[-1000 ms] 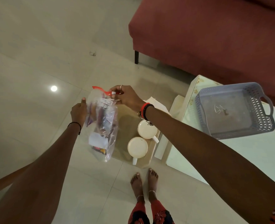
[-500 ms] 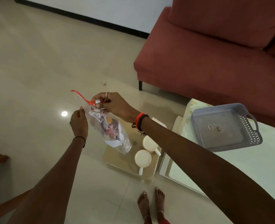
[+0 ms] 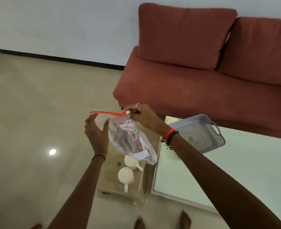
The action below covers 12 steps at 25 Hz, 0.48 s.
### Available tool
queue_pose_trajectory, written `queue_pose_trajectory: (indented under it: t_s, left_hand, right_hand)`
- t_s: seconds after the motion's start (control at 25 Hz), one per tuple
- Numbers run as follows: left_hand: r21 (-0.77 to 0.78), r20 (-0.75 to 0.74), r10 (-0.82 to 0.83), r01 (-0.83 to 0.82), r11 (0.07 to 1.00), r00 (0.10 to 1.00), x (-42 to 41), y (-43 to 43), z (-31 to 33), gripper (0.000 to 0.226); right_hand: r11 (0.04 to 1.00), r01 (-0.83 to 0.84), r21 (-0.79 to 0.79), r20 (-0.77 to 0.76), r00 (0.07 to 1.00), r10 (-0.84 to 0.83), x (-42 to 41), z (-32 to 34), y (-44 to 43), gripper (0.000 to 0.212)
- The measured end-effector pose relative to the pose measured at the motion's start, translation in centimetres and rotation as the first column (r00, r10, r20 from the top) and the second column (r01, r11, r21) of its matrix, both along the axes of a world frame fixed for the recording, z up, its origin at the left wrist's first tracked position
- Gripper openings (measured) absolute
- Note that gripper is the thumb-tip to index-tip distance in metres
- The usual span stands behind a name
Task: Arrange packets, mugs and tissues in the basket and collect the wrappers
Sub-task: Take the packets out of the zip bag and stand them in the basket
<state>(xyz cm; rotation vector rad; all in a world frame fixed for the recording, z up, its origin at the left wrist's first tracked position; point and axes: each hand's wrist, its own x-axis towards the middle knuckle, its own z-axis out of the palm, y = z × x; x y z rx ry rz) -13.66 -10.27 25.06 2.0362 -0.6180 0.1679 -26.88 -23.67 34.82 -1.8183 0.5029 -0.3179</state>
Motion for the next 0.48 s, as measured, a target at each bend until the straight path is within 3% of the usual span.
queue_pose_trajectory:
  t_s: [0.12,0.2,0.36,0.48]
  left_hand:
    - [0.168,0.17,-0.214,0.185,0.968,0.962,-5.3,-3.0,1.1,0.05]
    - [0.229,0.232,-0.389,0.339,0.913,0.891,-8.8,-5.3,1.7,0.035]
    - [0.228,0.207,-0.572,0.53,0.817,0.794,-15.9,-10.2,2.6,0.016]
    - [0.307,0.126,-0.635,0.579,0.755,0.762,-21.3,-13.7,2.2,0.017]
  right_hand:
    - [0.996,0.056,-0.066,-0.057,0.997,-0.06,-5.6,-0.4,-2.9,0.02]
    - [0.991,0.092,-0.094,-0.115,0.988,-0.102,-9.7,-0.7,-4.9,0.02]
    - [0.978,0.162,-0.13,-0.169,0.969,-0.183,-18.3,-1.4,-8.5,0.022]
    - [0.959,0.284,-0.004,-0.134,0.95,-0.282,-24.8,-2.0,-11.0,0.019]
